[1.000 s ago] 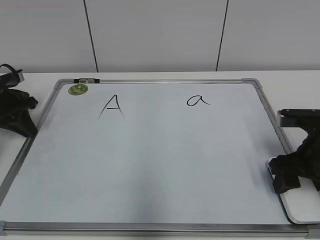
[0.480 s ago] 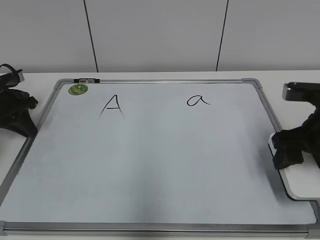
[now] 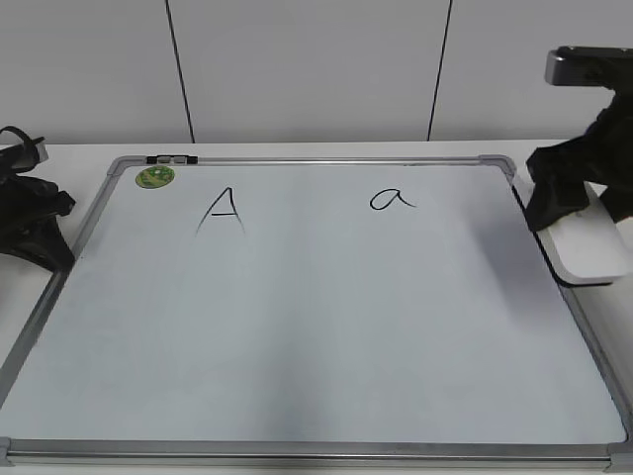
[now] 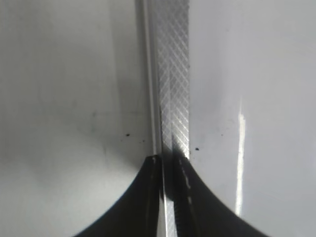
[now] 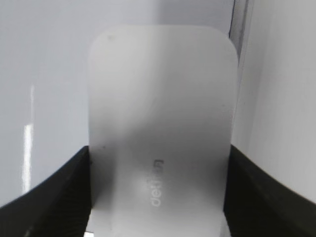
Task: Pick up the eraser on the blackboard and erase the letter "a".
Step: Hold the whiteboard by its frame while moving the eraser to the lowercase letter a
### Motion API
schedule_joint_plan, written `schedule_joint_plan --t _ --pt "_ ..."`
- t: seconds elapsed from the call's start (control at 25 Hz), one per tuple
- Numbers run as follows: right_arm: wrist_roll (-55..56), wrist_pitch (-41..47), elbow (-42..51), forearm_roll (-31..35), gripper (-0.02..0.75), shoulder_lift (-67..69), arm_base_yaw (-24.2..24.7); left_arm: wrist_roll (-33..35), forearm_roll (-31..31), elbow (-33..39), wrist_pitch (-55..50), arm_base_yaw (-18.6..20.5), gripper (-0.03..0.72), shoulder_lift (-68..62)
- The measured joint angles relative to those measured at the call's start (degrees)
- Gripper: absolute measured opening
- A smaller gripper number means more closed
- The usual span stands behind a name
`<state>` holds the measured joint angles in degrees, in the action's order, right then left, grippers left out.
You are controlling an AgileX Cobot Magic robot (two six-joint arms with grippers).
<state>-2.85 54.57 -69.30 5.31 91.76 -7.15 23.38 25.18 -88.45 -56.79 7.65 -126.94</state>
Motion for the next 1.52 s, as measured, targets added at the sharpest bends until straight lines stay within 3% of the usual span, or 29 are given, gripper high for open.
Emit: schedule_joint_plan --t 0.6,0.96,1.24,1.52 --pt "-1.79 14.76 -32.57 0.75 0.523 26.22 0.0 0.0 1.21 0.0 0.0 0.0 0.034 0.0" --pt "-1.92 15.33 -49.61 2.89 0.523 39.37 -1.19 0.0 1.45 0.0 0.1 0.0 0.034 0.0" --pt "-1.92 15.52 -58.74 2.88 0.523 46.75 -2.23 0.0 1.55 0.0 0.1 0.0 0.034 0.0" --pt "-1.92 16.01 -61.48 2.77 0.522 50.05 -2.45 0.0 1.65 0.0 0.2 0.0 0.034 0.0"
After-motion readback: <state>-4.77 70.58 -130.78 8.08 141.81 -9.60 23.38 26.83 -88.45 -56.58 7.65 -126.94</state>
